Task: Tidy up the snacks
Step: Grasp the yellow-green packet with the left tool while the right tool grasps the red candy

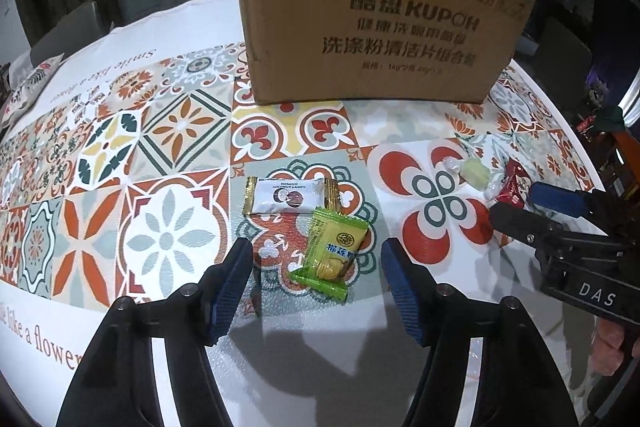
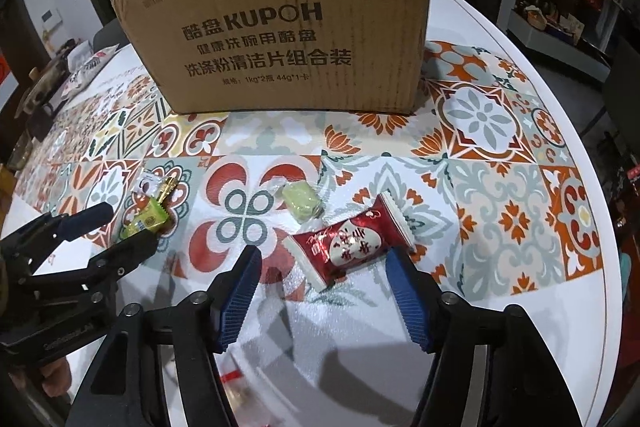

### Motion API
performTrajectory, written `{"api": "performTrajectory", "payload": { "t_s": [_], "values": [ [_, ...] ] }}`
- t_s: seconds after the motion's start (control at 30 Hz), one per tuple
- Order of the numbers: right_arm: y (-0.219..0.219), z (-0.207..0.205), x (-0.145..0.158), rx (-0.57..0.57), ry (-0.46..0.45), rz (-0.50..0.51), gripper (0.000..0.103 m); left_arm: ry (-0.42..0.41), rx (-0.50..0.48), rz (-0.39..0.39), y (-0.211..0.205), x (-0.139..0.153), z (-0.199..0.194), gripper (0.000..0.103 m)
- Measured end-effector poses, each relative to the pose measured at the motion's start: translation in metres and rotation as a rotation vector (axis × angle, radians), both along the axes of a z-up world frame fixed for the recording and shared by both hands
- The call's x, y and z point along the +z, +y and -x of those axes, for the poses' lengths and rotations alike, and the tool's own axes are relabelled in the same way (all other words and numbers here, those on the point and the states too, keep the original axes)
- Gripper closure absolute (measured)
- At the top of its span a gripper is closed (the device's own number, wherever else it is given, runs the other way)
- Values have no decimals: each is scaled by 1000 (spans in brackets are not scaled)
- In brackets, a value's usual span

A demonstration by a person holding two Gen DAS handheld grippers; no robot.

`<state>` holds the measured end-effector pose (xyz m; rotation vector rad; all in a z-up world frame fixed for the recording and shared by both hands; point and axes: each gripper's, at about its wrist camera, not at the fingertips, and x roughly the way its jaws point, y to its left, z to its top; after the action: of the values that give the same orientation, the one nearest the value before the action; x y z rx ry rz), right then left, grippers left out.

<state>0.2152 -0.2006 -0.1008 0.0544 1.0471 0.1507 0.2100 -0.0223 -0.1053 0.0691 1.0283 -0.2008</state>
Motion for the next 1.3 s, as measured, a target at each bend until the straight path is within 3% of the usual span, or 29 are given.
{"api": "performTrajectory", "payload": {
  "t_s": [0.23,0.4,0.5,0.7,0.93,1.3],
  "values": [
    [6,-5,0,36,-17,-18,49,18,0,22,0,-4,-3,48],
    [10,-6,-2,52,-3,-33,63,21,-5,41,-2,-3,-5,64],
    [11,-7,-4,51,6,-37,66,24,-10,55,-3,-2,-6,74],
    [11,-6,-4,47,2,-30,74,22,-23,84,-5,-1,-4,77],
    [2,4,7,18,-36,-59,75,-13,-29,110,-6,15,6,77],
    [0,22,61,44,-156,-96,75,-133,-59,152,-12,76,18,77]
  ]
}}
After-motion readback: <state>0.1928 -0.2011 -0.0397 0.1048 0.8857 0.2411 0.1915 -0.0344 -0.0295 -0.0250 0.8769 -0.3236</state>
